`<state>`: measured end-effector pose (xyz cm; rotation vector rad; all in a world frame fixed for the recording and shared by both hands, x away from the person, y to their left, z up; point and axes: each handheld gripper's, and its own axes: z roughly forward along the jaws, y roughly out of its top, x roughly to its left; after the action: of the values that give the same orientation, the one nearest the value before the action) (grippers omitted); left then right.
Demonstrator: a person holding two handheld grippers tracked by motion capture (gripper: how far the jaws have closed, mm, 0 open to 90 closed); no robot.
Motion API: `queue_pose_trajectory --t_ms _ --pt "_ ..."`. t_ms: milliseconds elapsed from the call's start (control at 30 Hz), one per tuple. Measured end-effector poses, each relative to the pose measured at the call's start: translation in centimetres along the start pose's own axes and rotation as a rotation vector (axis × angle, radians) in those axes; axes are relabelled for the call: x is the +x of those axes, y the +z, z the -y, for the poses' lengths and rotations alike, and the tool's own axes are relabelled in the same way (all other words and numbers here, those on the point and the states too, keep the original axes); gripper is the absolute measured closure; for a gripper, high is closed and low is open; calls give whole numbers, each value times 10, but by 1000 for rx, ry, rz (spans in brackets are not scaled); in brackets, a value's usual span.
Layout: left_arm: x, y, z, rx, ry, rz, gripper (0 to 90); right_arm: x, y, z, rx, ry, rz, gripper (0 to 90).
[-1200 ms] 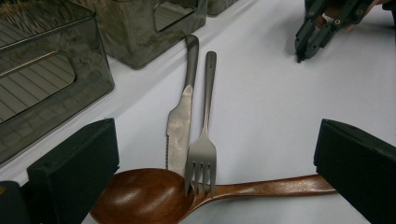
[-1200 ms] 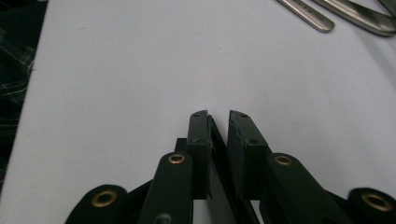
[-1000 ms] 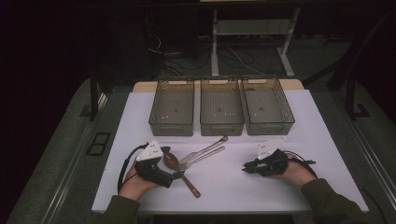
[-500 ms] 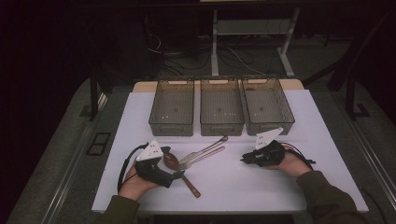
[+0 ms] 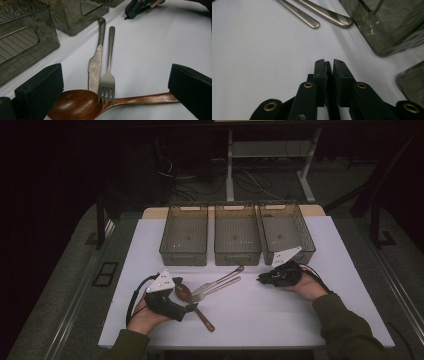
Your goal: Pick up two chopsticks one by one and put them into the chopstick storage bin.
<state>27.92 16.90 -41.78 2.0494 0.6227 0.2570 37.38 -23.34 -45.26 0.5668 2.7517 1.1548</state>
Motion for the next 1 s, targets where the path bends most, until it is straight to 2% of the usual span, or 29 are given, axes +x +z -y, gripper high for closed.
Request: queue_pose_trajectory --t_ms 167,200,233,333,367,400,500,533,600,700,767,900,933,1000 --pt "0 0 0 2 1 1 0 0 -1 0 -3 7 2 771" --pt "0 -1 0 3 1 1 0 1 -4 -1 -19 30 -2 742" --pt "0 -1 0 -1 1 1 0 1 -4 -1 -19 30 -2 742" --pt "0 -1 0 -1 0 2 0 2 -22 -1 -57 50 14 695" --pt "0 -1 0 -1 0 2 0 2 -22 -1 -57 50 14 695" --pt "0 -1 1 0 0 3 0 2 -33 2 -68 59 28 691" --pt "0 -1 2 -2 -6 3 0 2 -43 5 -73 71 46 691" --pt "0 -1 2 -4 -9 2 0 2 -54 10 -76 84 67 691" --pt "-1 -1 2 -5 -11 3 0 3 -65 17 -79 98 83 696" --pt "-1 -1 2 -1 -8 5 0 5 -75 25 -67 107 103 696" --pt "-2 -1 2 1 -8 6 0 5 -90 39 -60 126 130 697" --pt "-2 -1 3 -4 -8 6 0 4 -103 52 -65 148 145 697" --pt "-2 -1 3 -4 -7 7 0 3 -110 61 -50 157 155 697" --pt "-2 -1 3 -4 -6 8 0 3 -115 68 -37 163 157 698"
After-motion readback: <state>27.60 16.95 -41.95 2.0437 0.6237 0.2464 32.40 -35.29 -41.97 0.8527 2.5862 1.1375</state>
